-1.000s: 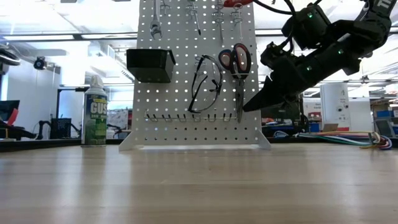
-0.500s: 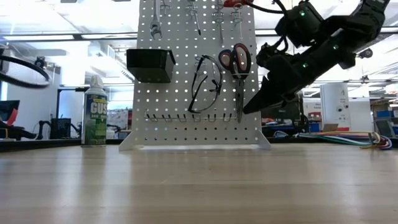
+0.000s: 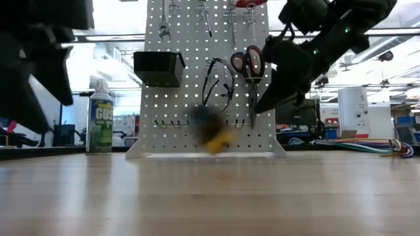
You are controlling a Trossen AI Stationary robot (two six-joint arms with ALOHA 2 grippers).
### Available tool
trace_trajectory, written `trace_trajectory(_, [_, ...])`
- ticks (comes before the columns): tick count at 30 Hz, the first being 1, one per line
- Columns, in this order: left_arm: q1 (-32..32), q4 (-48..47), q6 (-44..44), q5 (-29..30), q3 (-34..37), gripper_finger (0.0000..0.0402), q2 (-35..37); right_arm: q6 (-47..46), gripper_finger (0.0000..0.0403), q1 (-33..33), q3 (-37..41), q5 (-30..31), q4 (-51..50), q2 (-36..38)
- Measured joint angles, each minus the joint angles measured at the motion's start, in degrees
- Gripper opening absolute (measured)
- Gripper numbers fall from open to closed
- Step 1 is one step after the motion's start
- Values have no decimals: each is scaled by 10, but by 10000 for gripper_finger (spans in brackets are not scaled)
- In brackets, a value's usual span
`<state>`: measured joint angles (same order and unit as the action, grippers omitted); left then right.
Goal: Hang tools onto peg board
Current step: Put the silver socket into the black bin on the pegboard
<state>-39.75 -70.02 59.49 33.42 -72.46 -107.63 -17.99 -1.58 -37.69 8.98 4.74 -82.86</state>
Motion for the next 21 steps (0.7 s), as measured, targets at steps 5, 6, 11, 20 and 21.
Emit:
trace_trajectory(5, [15,-58,-13,5,-28,363,9,-11,9,-25,-12,0,-4,1])
trace_trajectory(6, [13,-67,6,-2,-26,363,13,-11,9,-29,-13,0,-4,1])
trace_trajectory(11, [6,-16,125,38,1,364,30,-21,9,-42,-12,15,-71,28])
trace_trajectory(20, [-28,-80,284,-143,68,351,46,3,8,-71,-10,43,-178,119])
trace_trajectory(21, [-27,-71,295,-172,83,344,49,4,8,-75,-10,44,-177,129])
